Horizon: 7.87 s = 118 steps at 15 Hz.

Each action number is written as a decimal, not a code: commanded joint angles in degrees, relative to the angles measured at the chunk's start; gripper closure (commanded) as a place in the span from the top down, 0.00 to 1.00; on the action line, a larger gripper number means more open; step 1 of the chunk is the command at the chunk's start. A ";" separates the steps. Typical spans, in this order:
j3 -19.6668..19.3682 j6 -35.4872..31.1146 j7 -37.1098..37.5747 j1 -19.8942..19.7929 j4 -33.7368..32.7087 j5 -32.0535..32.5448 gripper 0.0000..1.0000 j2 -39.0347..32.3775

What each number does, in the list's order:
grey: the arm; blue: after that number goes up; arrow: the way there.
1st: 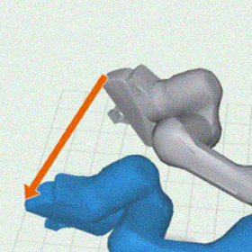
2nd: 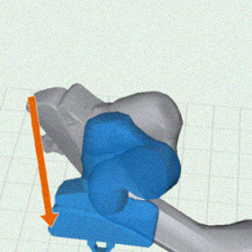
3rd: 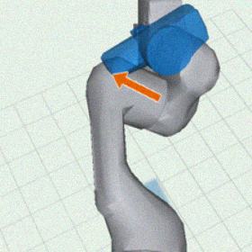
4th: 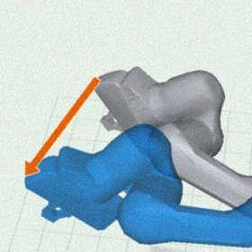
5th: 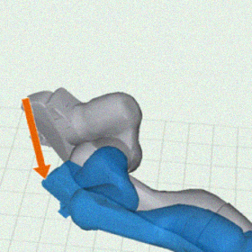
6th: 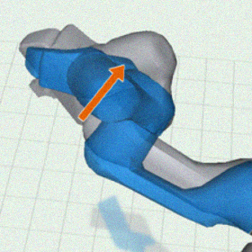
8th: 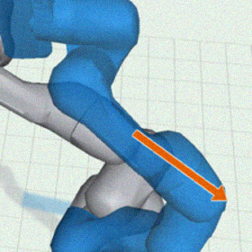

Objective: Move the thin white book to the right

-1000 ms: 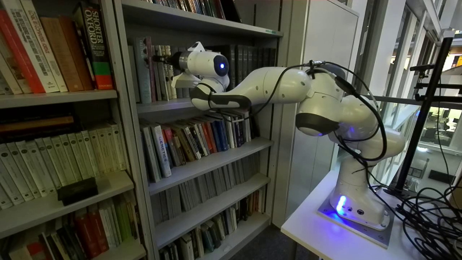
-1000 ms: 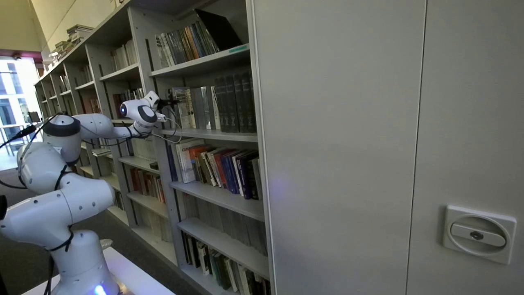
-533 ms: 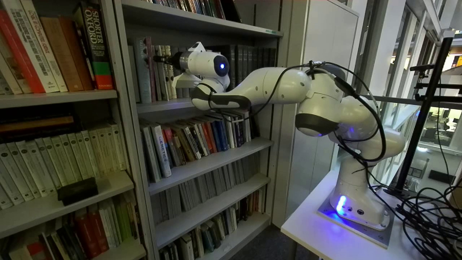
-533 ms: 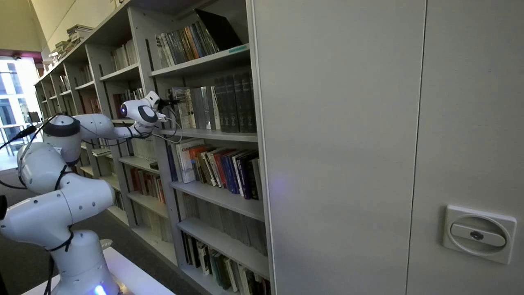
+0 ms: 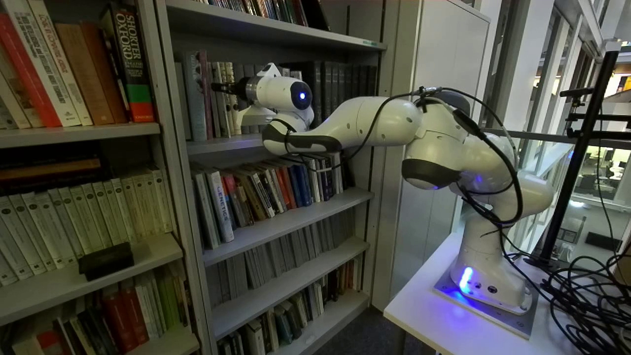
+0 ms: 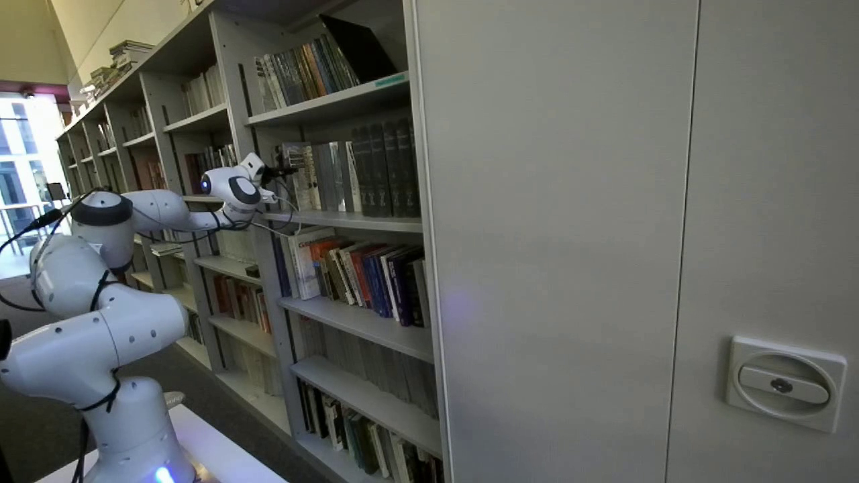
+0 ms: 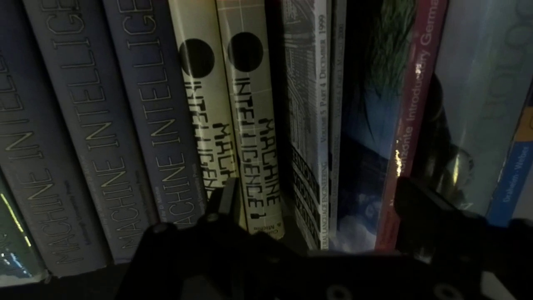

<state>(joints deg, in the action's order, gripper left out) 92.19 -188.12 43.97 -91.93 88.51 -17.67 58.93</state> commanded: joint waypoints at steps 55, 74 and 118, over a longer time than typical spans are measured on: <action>1.56 1.31 -1.47 -5.17 -6.79 -1.49 1.00 1.86; 1.08 1.57 -1.02 -8.94 -8.34 -2.05 1.00 2.56; 0.80 1.40 -1.04 -11.43 -11.87 -3.68 0.02 5.12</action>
<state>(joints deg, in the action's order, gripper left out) 93.59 -187.64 43.97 -101.40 79.50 -20.01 63.40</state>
